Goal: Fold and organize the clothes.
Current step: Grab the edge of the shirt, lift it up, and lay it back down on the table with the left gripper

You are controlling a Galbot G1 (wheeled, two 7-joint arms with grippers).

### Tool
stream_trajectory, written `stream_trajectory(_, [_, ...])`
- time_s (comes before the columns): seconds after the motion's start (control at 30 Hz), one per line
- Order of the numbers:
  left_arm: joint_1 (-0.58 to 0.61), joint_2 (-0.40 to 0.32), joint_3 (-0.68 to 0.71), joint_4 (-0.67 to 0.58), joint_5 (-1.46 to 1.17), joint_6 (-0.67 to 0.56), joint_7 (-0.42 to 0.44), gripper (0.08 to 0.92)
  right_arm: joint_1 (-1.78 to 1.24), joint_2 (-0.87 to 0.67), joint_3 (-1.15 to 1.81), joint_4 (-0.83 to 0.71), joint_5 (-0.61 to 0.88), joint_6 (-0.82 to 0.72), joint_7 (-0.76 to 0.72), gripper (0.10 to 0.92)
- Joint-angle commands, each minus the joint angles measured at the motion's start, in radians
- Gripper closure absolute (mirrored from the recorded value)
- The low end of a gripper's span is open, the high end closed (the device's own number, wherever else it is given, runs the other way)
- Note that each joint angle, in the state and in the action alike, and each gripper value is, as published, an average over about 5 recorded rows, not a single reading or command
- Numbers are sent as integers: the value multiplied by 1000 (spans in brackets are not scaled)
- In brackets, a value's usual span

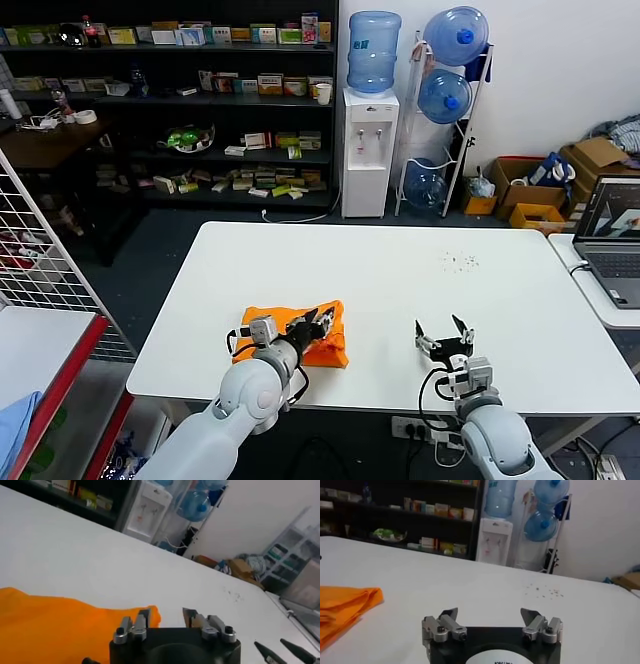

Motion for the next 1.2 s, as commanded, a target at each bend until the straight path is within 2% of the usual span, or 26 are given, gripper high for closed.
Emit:
stream_trajectory(0.03, [32,40,-50,-78,-30,-49,-4,445,3,2,-6,0,-4,-1,-1,203])
stream_trajectory(0.3, [93,228,-108,-72,105,2,78,220,-1,-1,-15,0,-8,10,-52,203])
stream_trajectory(0.4, [95,277,-120,-33,148,33,140,184,2,-7,-20,-4,-3,15,-79,203])
stream_trajectory(0.53, [73,322,-126,46,201,65,260,178,7,-14,-23,-11,6,15,-95,203])
stream_trajectory(0.67, [33,335,-134,147,208,93,370,177,9,-18,-21,-15,16,15,-96,203])
stream_trajectory(0.83, [5,326,-159,225,142,150,452,177,12,-29,-16,-21,29,16,-98,203])
stream_trajectory(1.2, [-19,302,-174,274,89,234,519,177,14,-37,-11,-26,38,16,-99,203])
